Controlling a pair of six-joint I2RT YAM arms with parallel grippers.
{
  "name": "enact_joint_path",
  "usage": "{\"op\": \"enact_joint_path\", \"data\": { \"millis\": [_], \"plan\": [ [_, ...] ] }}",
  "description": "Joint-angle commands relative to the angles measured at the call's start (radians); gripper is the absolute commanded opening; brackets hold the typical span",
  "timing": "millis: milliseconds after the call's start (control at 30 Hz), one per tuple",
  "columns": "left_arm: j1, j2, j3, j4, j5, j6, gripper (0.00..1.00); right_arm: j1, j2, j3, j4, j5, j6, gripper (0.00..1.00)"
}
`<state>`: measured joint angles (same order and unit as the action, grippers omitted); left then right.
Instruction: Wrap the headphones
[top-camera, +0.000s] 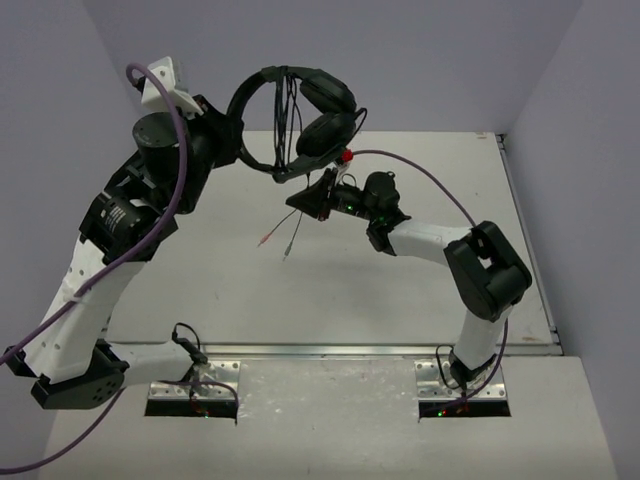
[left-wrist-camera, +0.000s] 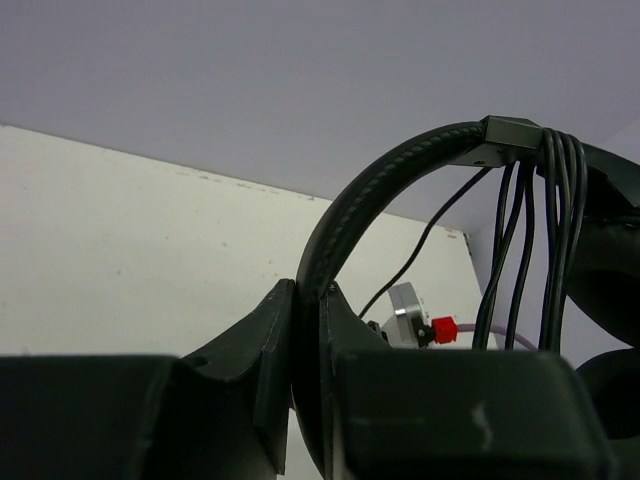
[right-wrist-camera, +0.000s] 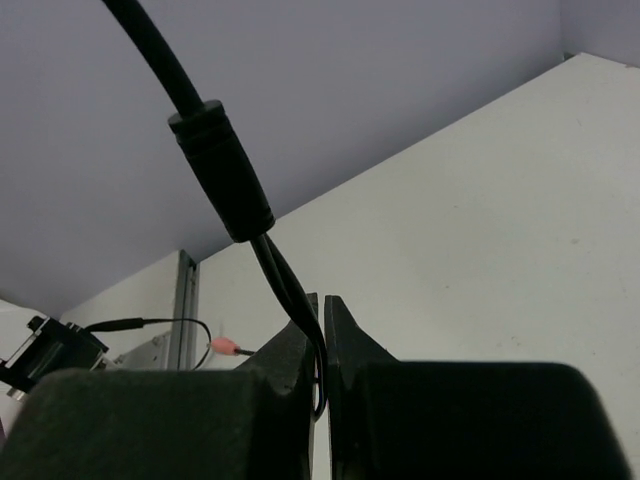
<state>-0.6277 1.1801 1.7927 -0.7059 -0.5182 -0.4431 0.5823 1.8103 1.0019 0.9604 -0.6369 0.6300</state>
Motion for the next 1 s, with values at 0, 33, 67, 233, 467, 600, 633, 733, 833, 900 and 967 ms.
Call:
{"op": "enact_joint_path", "data": {
  "millis": [0,33,67,233,467,600,633,733,833,900,967],
  "plan": [
    [0.003,-0.002,0.076,0.071,-0.109,-0.063,0.0,-0.002,0.003,-0.037,0.141,0.0,0.051,0.02],
    [0.002,0.009,0.089,0.068,-0.161,-0.066,0.0,-0.001,0.004,-0.048,0.158,0.0,0.063,0.01],
    [0.003,0.016,0.097,0.063,-0.192,-0.072,0.0,0.007,0.006,-0.066,0.17,-0.001,0.072,0.01],
    [0.003,0.093,0.106,0.08,-0.402,-0.052,0.0,0.092,-0.074,-0.157,0.134,0.071,0.016,0.01],
    [0.105,0.243,0.082,0.04,-0.48,-0.124,0.0,0.292,-0.319,-0.243,-0.286,0.354,-0.246,0.01],
    [0.108,0.288,0.01,0.08,-0.558,-0.12,0.0,0.393,-0.405,-0.183,-0.513,0.411,-0.346,0.01],
    [0.108,0.297,-0.009,0.097,-0.581,-0.112,0.0,0.431,-0.42,-0.143,-0.563,0.445,-0.374,0.01],
    [0.109,0.309,-0.117,0.129,-0.628,-0.129,0.0,0.476,-0.479,-0.068,-0.731,0.508,-0.453,0.01],
    [0.108,0.244,-0.312,0.251,-0.603,-0.128,0.0,0.478,-0.529,-0.023,-0.821,0.534,-0.529,0.01],
    [0.103,0.162,-0.48,0.406,-0.521,-0.08,0.0,0.478,-0.543,0.013,-0.902,0.559,-0.611,0.01],
    [0.092,0.089,-0.623,0.497,-0.441,-0.019,0.0,0.478,-0.537,0.072,-0.975,0.61,-0.725,0.01]
  ]
}}
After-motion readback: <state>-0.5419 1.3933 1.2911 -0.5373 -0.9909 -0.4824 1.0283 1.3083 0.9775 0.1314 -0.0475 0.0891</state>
